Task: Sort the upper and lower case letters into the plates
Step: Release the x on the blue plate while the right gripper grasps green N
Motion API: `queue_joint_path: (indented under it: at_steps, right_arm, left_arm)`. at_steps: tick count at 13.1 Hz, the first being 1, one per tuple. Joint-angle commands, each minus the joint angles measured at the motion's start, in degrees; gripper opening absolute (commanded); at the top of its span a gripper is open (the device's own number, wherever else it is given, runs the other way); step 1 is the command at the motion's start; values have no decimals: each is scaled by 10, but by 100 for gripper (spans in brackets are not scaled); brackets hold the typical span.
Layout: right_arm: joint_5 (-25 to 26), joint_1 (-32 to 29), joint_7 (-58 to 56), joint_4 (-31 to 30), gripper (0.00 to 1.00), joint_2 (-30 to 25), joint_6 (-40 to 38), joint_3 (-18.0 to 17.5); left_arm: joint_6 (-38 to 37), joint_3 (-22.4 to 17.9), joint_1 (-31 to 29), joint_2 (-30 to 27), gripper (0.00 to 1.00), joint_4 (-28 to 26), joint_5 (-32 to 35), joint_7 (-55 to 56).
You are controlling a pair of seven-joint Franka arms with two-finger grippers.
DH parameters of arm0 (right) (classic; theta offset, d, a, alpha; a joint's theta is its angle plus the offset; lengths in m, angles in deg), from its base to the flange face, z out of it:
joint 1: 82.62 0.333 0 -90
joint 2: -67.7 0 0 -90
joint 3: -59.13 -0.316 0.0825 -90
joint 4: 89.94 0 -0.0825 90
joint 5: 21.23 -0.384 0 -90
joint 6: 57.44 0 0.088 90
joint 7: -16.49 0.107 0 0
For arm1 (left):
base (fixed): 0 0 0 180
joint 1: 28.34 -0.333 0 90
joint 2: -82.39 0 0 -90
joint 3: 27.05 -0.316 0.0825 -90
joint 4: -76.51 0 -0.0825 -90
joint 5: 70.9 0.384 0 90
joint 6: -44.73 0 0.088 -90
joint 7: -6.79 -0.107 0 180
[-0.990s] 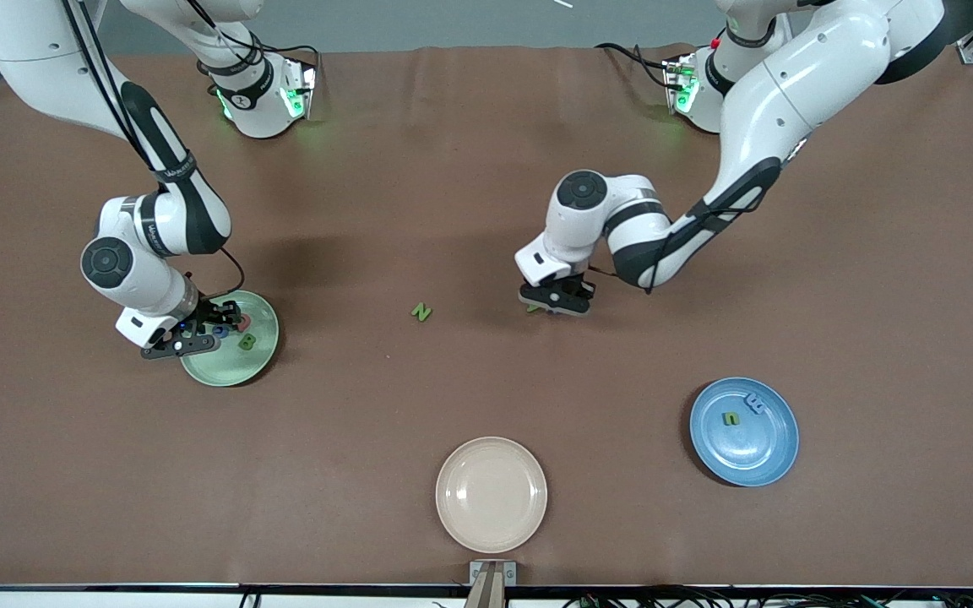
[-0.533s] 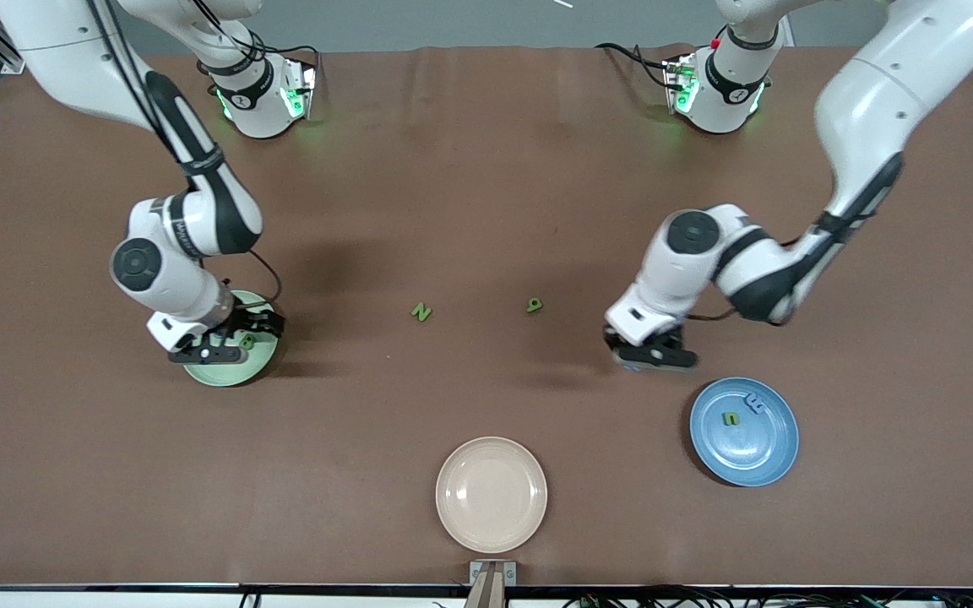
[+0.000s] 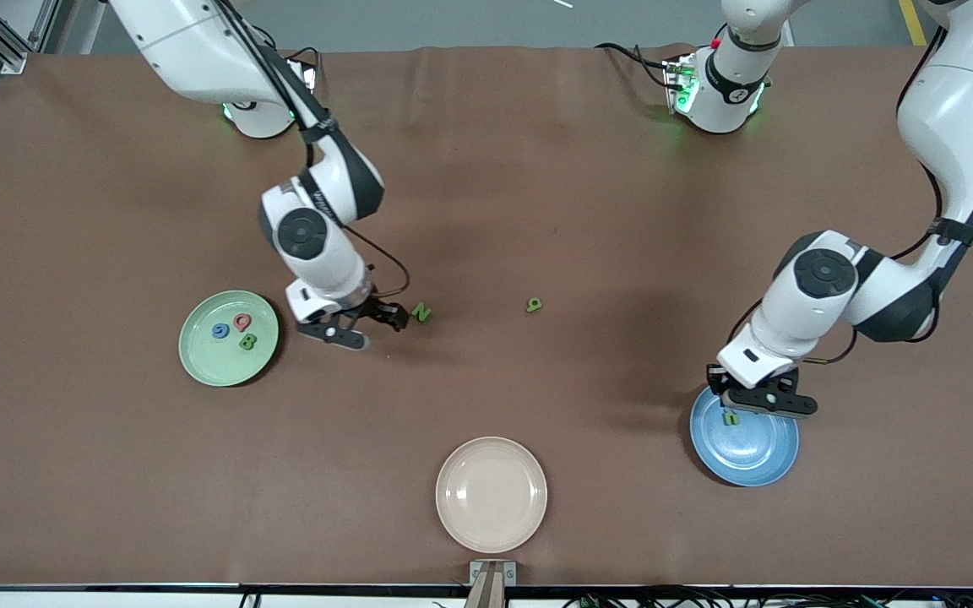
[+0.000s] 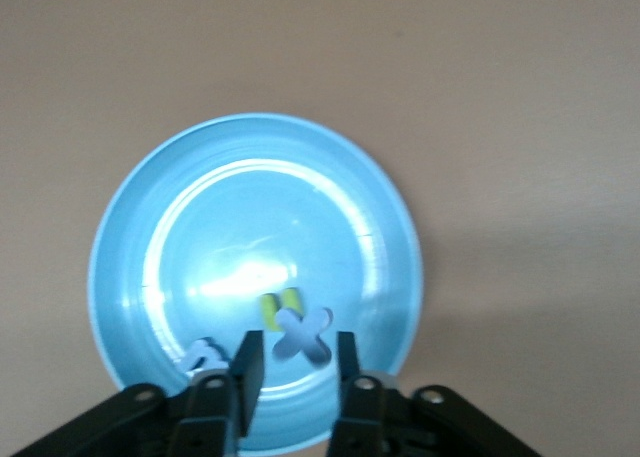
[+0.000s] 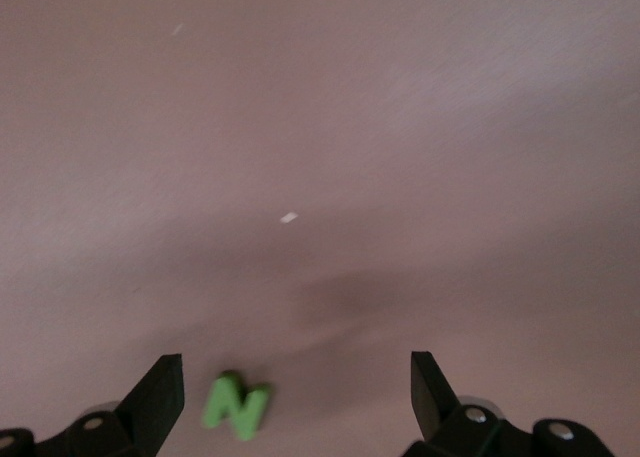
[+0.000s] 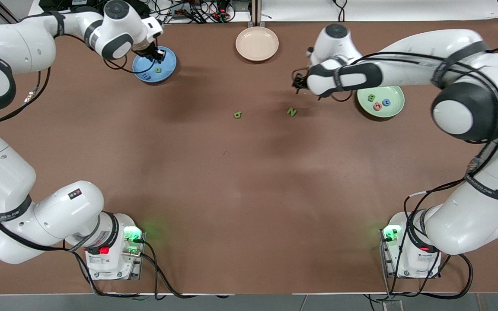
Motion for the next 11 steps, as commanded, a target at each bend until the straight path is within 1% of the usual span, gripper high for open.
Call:
queue_joint_path:
  at_steps: [1, 3, 5, 7, 8, 9, 10, 11]
  right_arm:
    - [3, 47, 54, 35, 100, 36, 9, 11]
    - [3, 50, 121, 35, 100, 38, 12, 11]
    - [5, 60, 198, 35, 99, 47, 13, 12]
    - [8, 64, 244, 30, 93, 52, 25, 12]
    - [9, 64, 258, 30, 85, 55, 27, 12]
    - [10, 66, 264, 30, 76, 62, 28, 13]
    - [13, 67, 265, 30, 67, 67, 28, 13]
    - [15, 67, 268, 30, 59, 69, 28, 13]
  left_arm:
    - [-3, 3, -1, 5, 100, 4, -1, -9]
    - [-3, 8, 2, 0, 100, -7, -30, 1]
    - [-3, 34, 3, 0, 100, -25, -58, 32]
    - [-5, 54, 26, 0, 100, -39, -59, 117]
    - [-24, 56, 54, -1, 100, -39, -59, 159]
    - [-57, 67, 84, -1, 100, -34, -59, 207]
    - [-75, 69, 119, 0, 100, -31, -59, 270]
    - [-76, 69, 148, 1, 100, -31, -59, 321]
